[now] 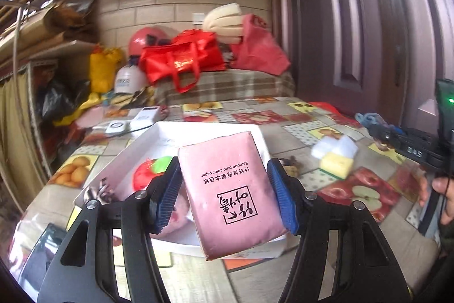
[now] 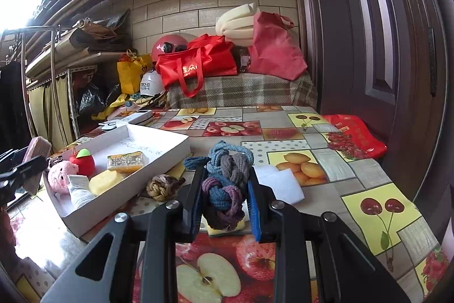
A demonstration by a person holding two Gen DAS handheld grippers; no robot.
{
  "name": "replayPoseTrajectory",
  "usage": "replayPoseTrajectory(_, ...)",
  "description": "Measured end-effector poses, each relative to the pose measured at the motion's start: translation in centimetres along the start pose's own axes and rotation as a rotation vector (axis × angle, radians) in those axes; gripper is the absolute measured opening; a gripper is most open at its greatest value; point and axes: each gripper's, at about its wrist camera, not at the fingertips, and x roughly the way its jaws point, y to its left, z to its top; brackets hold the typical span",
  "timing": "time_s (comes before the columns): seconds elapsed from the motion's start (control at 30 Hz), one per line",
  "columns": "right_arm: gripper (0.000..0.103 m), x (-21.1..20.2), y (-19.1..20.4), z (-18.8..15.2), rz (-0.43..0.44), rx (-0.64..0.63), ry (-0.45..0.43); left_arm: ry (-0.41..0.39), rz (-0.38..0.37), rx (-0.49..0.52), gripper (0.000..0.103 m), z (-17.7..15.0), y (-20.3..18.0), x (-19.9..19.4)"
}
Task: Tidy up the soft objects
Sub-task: 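Carry the pink tissue pack over the tray with the left gripper while the right holds the rope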
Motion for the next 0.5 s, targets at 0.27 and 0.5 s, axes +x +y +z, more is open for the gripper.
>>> replayPoseTrajectory(0.27,0.026,0.4,1.0,-0.1,0.033,-0.008,0.019,-0.025,0.059,0.06,0.061,0.1,0.7,0.6)
replayPoseTrajectory(0.5,0.026,1.3,1.9,-0.1,0.064,-0.006,0.046,-0.006,0.102,-0.037,0.061,-0.1,3.9,1.4)
